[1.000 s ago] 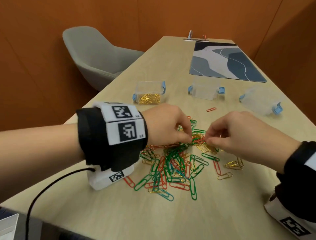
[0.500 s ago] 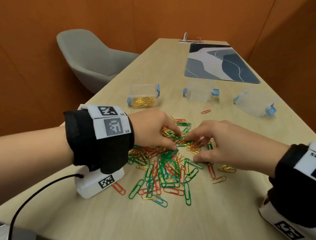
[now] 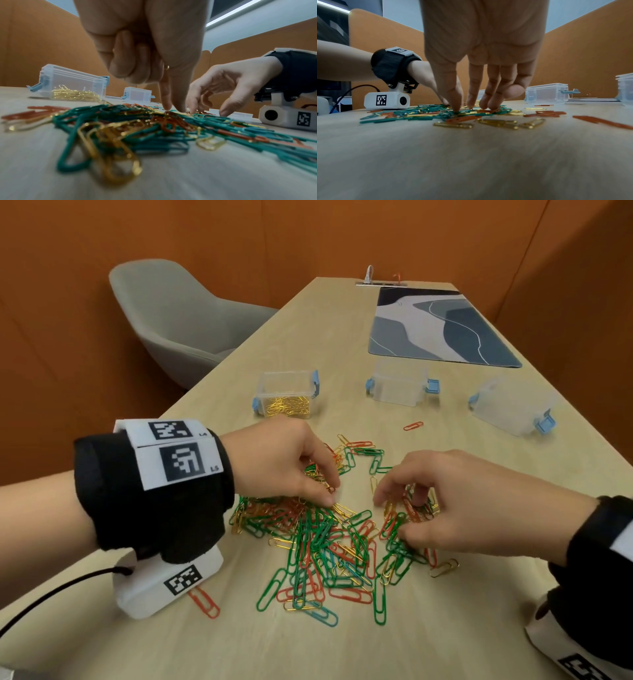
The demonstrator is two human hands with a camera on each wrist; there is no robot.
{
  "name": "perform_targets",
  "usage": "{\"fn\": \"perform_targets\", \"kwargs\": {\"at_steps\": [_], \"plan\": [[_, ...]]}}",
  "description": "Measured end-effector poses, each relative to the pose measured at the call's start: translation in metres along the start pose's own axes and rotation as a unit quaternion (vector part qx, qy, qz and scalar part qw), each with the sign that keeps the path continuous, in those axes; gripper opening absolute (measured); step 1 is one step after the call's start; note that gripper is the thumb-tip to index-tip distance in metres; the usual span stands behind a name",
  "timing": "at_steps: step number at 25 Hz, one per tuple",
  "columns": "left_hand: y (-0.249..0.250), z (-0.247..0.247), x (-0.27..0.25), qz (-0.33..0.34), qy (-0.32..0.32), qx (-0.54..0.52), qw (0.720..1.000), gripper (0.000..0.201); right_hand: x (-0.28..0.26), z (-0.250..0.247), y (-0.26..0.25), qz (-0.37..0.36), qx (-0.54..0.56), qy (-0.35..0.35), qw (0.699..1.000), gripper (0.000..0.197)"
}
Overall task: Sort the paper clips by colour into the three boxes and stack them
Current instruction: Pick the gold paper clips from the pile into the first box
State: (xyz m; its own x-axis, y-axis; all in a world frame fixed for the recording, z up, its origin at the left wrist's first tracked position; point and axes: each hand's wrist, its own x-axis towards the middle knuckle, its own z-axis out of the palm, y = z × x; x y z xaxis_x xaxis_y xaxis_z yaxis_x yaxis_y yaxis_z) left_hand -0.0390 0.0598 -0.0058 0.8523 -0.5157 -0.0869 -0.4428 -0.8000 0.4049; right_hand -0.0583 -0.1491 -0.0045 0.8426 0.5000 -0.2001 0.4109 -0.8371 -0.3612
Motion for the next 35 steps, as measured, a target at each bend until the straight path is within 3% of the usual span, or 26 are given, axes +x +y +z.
{"fn": "perform_targets", "kwargs": {"at_steps": [5, 9, 15, 18, 21, 24, 35], "plan": [[0.007, 0.006, 0.001, 0.017, -0.05, -0.011, 0.999, 0.021, 0.005, 0.001, 0.0, 0.004, 0.005, 0.017, 1.0, 0.008], [0.009, 0.009, 0.004, 0.012, -0.023, 0.027, 0.999, 0.01, 0.01, -0.002, 0.004, 0.02, 0.011, 0.051, 0.998, 0.008], [0.002, 0.009, 0.004, -0.02, 0.062, 0.054, 0.996, 0.012, 0.011, -0.006, 0.009, 0.028, 0.045, 0.156, 0.986, 0.009], [0.01, 0.009, 0.001, 0.005, 0.062, 0.036, 0.997, 0.014, 0.003, -0.005, 0.009, 0.032, 0.03, 0.126, 0.991, 0.004], [0.033, 0.017, 0.003, 0.059, 0.009, 0.027, 0.998, 0.027, -0.009, -0.004, 0.01, 0.055, 0.004, 0.057, 0.997, 0.008], [0.051, 0.025, 0.019, 0.063, -0.001, 0.052, 0.997, 0.036, -0.014, -0.003, 0.009, 0.068, -0.006, 0.01, 0.998, 0.018], [0.052, 0.026, 0.026, 0.02, -0.021, 0.062, 0.998, 0.018, -0.005, -0.002, 0.018, 0.082, -0.004, 0.046, 0.996, 0.007]]}}
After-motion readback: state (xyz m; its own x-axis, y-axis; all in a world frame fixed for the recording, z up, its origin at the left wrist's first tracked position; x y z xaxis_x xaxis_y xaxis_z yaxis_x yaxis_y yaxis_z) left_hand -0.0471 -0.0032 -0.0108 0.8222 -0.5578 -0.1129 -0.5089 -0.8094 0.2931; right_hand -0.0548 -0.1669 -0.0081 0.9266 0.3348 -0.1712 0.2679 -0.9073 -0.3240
